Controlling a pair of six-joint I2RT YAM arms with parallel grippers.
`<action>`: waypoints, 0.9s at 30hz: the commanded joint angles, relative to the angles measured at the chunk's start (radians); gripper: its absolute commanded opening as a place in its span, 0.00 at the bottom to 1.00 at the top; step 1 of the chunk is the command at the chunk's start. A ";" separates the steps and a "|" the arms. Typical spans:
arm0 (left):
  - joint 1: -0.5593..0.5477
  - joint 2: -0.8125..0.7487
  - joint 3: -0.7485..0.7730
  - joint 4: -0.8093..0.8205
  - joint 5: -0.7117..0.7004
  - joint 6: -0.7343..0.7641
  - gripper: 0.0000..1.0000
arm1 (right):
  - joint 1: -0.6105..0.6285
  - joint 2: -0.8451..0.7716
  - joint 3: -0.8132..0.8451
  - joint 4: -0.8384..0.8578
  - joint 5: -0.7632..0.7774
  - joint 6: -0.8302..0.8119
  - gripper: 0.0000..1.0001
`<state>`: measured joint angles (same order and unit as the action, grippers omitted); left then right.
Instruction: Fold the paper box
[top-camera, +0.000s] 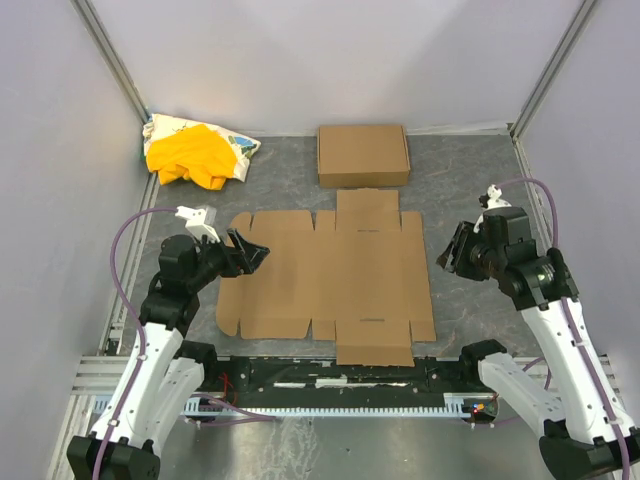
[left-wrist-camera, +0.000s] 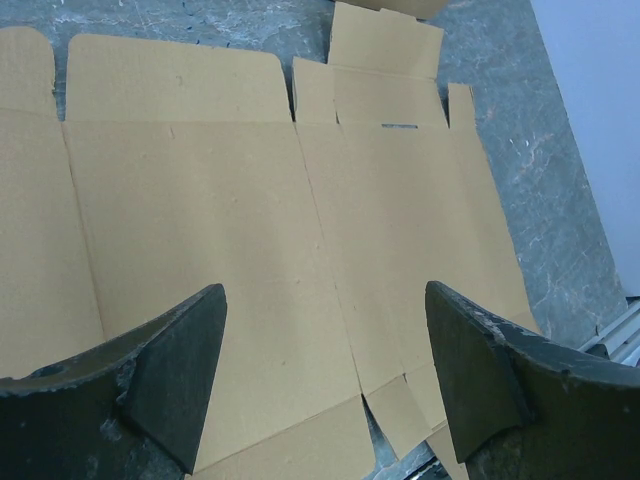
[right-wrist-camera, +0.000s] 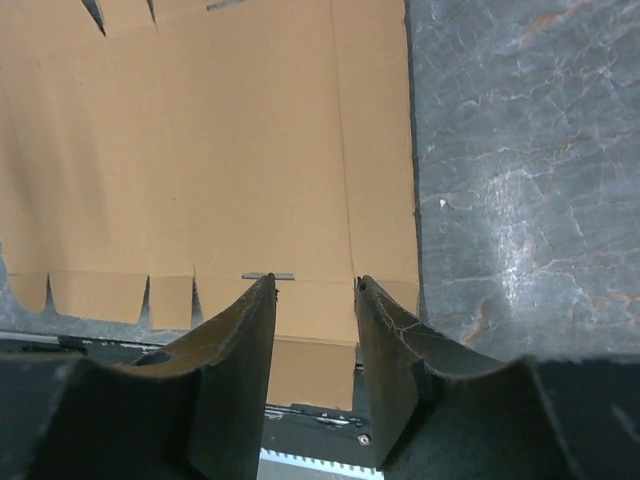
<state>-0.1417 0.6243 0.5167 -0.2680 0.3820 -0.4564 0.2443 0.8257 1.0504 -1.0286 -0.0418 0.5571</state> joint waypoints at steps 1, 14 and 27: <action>0.002 0.001 0.022 0.025 -0.004 -0.025 0.86 | 0.001 -0.044 -0.042 0.004 0.035 0.046 0.52; 0.001 0.010 0.022 0.021 -0.009 -0.025 0.86 | -0.031 0.043 -0.120 -0.091 0.248 0.086 0.90; -0.002 0.138 -0.016 0.089 0.077 -0.118 0.80 | -0.088 0.053 -0.385 0.210 0.018 0.243 0.87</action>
<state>-0.1417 0.6800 0.5072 -0.2424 0.3805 -0.4835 0.1604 0.9154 0.7673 -0.9936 0.1051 0.7284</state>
